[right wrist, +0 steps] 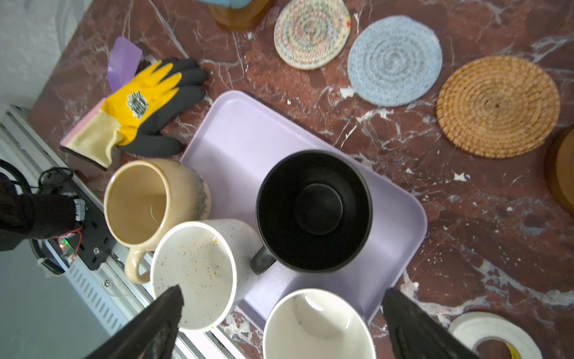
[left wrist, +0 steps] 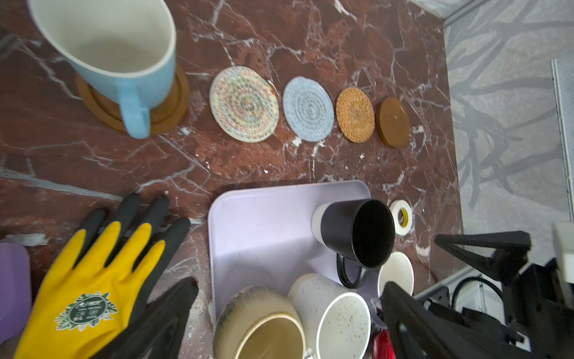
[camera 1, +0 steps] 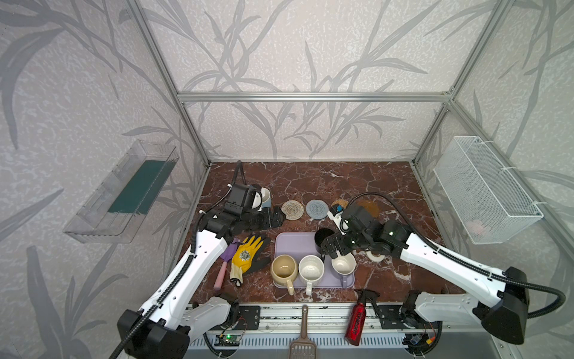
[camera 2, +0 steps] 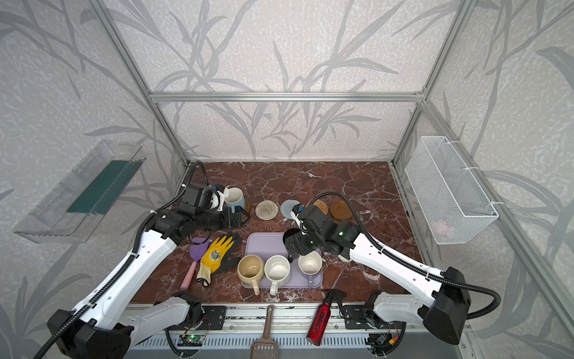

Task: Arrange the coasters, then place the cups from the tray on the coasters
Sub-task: 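Raise the left gripper off the mug while the right gripper moves over the black mug, then lower the right gripper onto the black mug on the tray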

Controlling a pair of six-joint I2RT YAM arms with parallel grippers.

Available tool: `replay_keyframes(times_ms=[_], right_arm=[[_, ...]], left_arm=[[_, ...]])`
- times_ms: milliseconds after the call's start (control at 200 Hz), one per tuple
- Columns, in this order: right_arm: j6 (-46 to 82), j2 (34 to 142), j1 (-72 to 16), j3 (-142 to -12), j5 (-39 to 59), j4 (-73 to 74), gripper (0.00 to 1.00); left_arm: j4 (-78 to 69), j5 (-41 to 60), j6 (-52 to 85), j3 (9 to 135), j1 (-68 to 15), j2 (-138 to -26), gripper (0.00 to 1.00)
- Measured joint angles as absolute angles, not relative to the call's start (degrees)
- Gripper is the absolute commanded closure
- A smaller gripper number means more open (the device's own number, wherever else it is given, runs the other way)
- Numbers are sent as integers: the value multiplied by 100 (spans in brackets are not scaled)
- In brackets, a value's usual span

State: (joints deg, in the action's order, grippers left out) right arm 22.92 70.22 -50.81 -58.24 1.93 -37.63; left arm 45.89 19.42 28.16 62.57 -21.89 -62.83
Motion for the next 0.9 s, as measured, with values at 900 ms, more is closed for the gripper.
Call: replay_keyframes(times_ms=[900], right_arm=[[3065, 7985, -5325, -5422, -235, -3173, 24]], left_arm=[[3682, 1894, 3520, 5518, -3291, -6807, 5]])
